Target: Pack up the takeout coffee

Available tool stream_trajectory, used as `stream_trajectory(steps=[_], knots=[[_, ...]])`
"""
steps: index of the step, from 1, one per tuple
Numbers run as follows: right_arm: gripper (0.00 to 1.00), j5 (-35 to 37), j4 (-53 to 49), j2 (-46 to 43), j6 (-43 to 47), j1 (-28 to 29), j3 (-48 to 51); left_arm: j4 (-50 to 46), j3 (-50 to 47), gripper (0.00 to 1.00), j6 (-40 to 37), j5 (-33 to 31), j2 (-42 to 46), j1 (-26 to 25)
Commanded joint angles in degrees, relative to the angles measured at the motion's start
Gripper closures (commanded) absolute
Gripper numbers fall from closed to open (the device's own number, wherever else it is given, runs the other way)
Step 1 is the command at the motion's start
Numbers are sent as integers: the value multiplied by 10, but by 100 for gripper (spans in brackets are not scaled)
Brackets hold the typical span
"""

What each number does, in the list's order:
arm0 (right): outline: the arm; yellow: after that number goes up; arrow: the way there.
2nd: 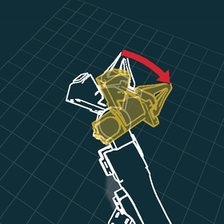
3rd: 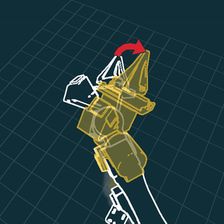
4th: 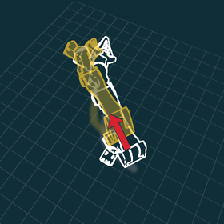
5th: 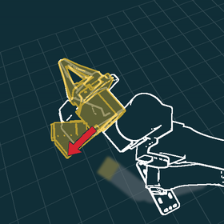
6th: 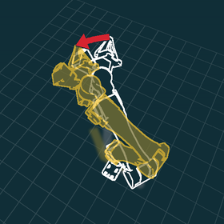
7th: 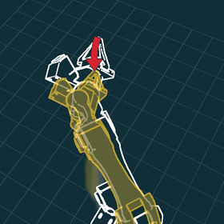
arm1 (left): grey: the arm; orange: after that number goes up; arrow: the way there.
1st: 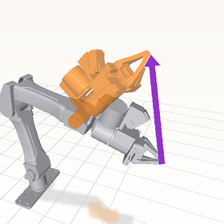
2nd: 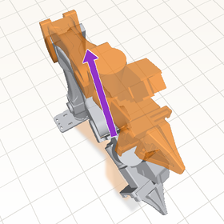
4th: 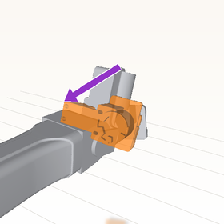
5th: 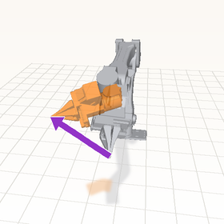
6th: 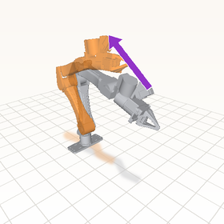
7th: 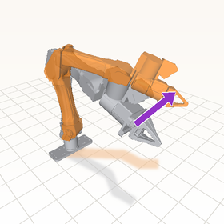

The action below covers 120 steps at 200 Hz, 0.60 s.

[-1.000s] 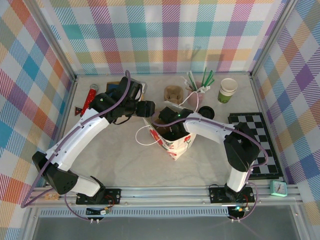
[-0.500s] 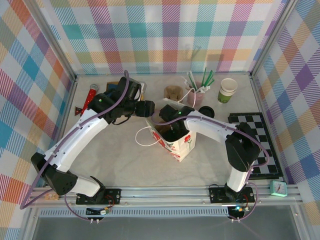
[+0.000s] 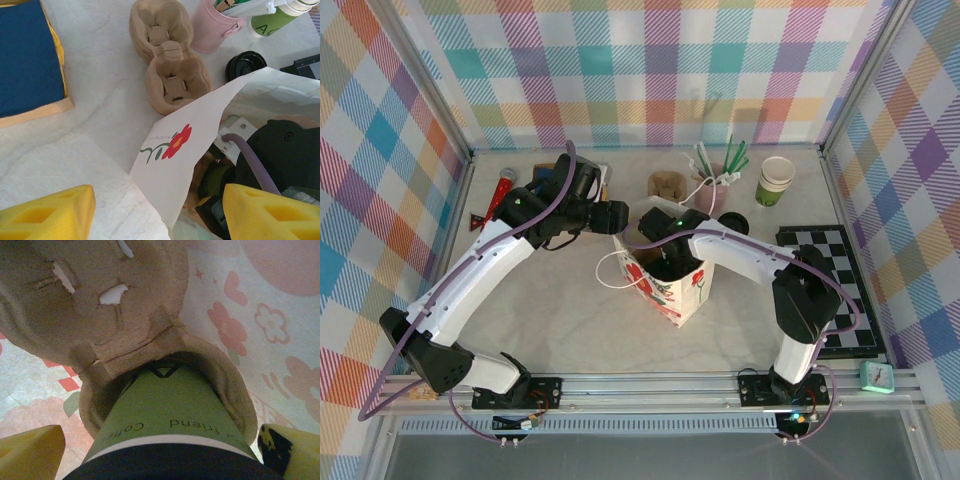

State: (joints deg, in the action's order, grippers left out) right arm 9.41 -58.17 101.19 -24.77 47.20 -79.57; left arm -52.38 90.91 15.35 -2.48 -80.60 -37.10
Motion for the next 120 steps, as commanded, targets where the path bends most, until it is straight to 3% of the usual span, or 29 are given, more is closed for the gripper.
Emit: stream_trajectory(steps=[1, 120], knots=[[1, 3, -15, -21, 7, 0, -21, 10, 4, 32, -7, 20, 15, -10], [1, 6, -42, -35, 11, 3, -46, 8, 14, 31, -4, 27, 16, -10]])
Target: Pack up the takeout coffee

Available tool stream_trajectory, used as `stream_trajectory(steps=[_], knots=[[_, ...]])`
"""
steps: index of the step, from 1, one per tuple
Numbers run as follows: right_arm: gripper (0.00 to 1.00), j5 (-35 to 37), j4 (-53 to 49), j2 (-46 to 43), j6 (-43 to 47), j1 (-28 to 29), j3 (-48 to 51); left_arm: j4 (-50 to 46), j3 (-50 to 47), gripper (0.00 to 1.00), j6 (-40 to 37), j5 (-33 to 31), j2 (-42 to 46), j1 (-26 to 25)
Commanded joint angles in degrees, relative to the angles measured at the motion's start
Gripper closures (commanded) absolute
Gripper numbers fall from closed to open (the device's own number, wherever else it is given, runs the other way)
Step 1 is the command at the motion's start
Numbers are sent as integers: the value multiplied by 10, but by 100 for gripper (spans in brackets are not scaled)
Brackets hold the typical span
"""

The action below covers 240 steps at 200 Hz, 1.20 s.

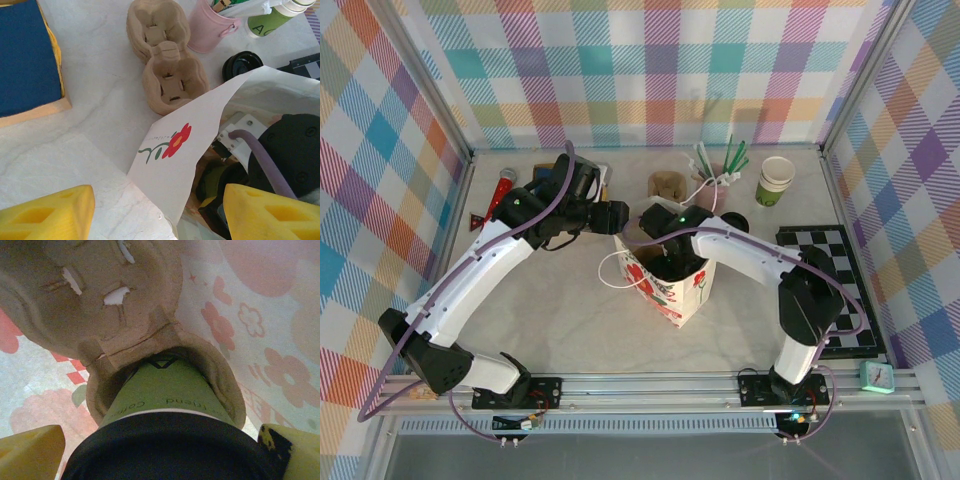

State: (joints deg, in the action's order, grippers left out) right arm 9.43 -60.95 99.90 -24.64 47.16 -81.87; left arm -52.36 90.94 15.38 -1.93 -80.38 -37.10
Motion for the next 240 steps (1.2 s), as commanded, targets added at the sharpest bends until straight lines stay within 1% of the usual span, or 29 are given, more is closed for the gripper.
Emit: stream_trajectory(steps=[1, 102, 160, 240], knots=[[1, 6, -15, -23, 10, 3, -24, 8, 13, 31, -4, 21, 14, -10], [1, 9, -45, -26, 13, 8, -53, 10, 10, 31, -4, 23, 16, -10], [1, 21, -68, -26, 15, 15, -79, 10, 11, 31, -5, 22, 17, -10], [1, 35, -80, -34, 14, 20, -88, 9, 14, 31, -5, 24, 17, -10]])
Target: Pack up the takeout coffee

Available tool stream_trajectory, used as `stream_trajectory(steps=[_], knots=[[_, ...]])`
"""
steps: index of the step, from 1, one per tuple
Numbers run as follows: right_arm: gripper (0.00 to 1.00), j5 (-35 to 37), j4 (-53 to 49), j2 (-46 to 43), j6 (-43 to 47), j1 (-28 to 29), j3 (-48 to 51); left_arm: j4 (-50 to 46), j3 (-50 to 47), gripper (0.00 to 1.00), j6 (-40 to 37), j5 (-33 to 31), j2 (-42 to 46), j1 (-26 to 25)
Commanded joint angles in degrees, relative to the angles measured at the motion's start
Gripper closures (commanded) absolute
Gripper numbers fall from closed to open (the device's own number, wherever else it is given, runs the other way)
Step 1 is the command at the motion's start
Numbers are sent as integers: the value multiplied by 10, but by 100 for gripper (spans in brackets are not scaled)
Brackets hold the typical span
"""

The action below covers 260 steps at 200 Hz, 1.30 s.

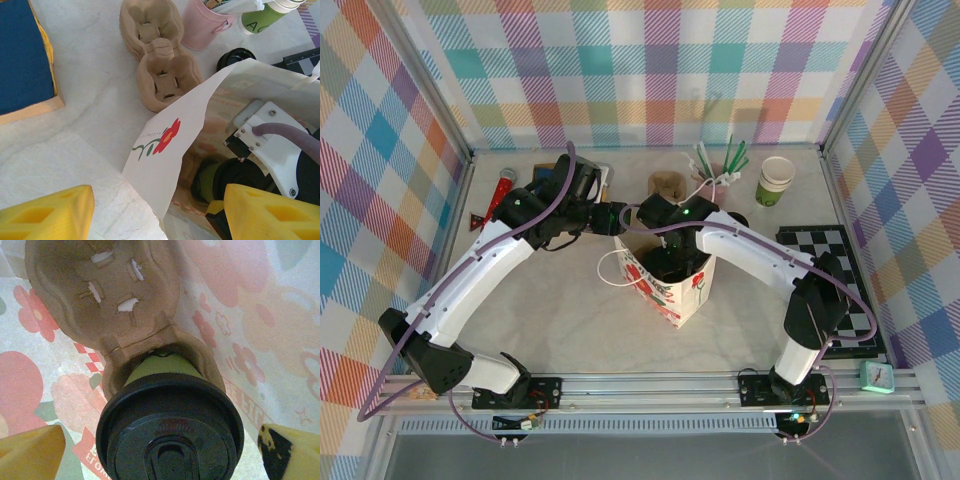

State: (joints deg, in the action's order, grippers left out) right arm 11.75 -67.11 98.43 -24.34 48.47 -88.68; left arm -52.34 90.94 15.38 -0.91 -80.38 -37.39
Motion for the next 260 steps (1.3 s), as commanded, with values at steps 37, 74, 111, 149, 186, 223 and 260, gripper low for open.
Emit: stream_trajectory(steps=[37, 74, 111, 149, 186, 223, 260], knots=[[1, 16, -23, -26, 11, 6, -21, 11, 12, 31, -4, 13, 20, -7], [1, 26, -29, -32, 12, 9, -22, 12, 9, 31, -3, 14, 23, -8], [1, 34, -37, -38, 10, 13, -26, 15, 6, 30, -1, 17, 29, -8], [1, 37, -43, -45, 13, 14, -35, 15, 3, 30, -1, 16, 35, -8], [1, 35, -49, -48, 18, 16, -44, 16, 1, 30, 1, 15, 41, -8], [1, 38, -50, -51, 18, 20, -46, 16, 0, 30, 2, 16, 44, -7], [1, 41, -55, -54, 19, 22, -50, 16, 0, 30, 2, 16, 48, -8]])
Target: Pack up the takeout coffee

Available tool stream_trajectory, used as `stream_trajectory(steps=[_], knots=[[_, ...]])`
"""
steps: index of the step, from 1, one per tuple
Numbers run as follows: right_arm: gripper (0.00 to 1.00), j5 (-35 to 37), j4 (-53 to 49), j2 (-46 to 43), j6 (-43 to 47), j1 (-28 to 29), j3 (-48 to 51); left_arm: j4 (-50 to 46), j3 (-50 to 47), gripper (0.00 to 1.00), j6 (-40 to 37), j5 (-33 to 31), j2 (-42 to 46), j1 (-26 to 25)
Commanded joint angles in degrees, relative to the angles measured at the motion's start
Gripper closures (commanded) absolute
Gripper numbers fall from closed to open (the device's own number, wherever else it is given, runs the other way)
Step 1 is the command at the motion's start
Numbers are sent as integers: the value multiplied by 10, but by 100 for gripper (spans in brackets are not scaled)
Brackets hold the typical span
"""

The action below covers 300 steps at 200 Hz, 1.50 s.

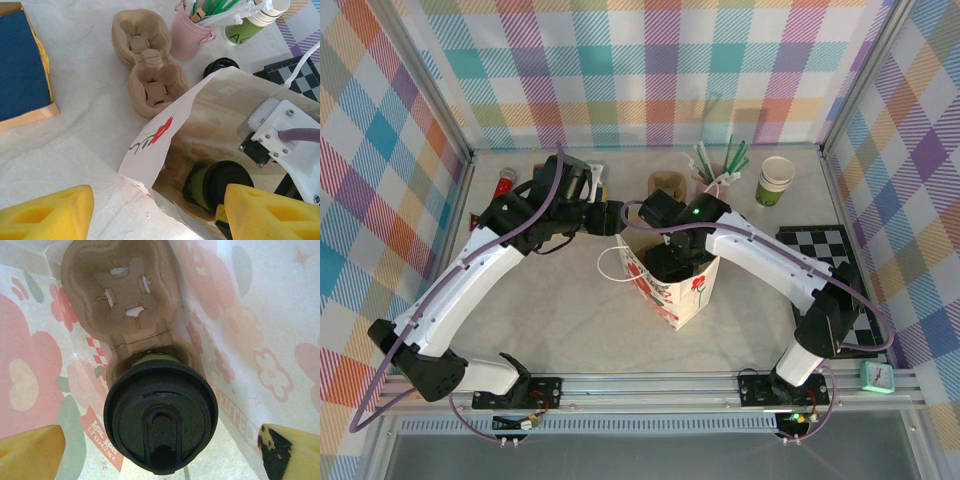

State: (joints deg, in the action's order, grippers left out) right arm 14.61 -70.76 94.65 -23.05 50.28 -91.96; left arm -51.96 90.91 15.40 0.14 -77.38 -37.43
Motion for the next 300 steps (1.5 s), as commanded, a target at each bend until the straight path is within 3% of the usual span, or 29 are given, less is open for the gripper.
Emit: stream_trajectory(steps=[1, 300], knots=[[1, 13, -18, -16, 6, 3, -18, 13, 0, 30, 2, 5, 18, -7], [1, 24, -71, -14, 19, 14, -97, 3, 14, 30, -1, 0, 30, -7]])
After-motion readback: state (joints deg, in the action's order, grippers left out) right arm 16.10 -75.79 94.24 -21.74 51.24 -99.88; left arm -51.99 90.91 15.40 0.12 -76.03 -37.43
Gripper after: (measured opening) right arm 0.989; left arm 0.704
